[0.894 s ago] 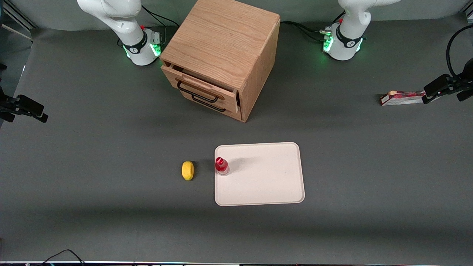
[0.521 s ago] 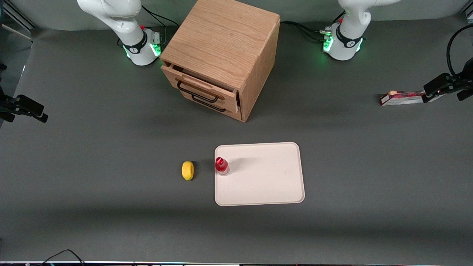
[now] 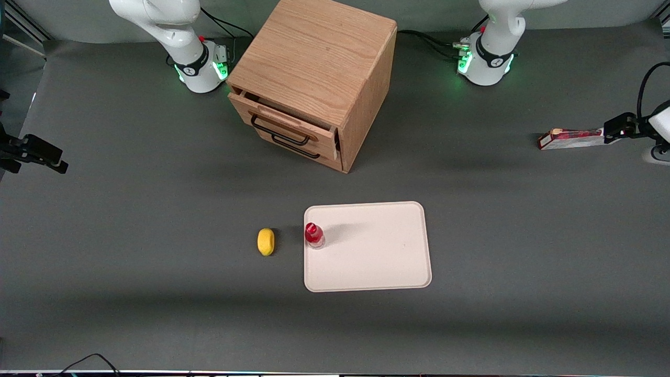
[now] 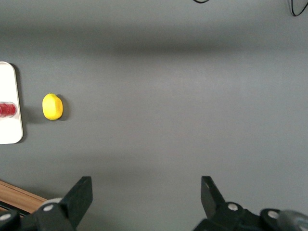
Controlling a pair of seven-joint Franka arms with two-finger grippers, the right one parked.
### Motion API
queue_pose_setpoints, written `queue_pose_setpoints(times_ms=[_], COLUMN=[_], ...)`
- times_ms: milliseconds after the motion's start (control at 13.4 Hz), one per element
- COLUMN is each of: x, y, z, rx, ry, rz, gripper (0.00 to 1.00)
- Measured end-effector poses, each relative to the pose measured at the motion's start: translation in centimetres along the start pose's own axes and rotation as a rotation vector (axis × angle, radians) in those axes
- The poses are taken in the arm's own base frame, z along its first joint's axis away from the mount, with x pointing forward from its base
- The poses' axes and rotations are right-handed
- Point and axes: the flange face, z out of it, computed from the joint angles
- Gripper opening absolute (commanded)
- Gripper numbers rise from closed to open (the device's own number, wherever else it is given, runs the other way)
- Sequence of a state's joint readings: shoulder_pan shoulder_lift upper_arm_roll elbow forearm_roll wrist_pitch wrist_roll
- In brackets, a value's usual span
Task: Place red cookie box on tray
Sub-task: 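Lower the open left gripper over the red tartan cookie box and close it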
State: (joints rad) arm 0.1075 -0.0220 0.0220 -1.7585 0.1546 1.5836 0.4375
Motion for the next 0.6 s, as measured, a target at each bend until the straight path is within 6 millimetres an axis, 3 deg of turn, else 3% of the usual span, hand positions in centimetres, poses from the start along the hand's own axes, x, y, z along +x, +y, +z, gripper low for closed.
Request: queue_pose_setpoints(times_ms=[372, 596], x=[-4.7, -7.5], y=[-8.4, -11.4], z=[7.5, 13.2], rx=[-0.053, -0.080], ry=[-0.011, 0.004], rz=[0.364, 0.583], gripper=[1.00, 1.00])
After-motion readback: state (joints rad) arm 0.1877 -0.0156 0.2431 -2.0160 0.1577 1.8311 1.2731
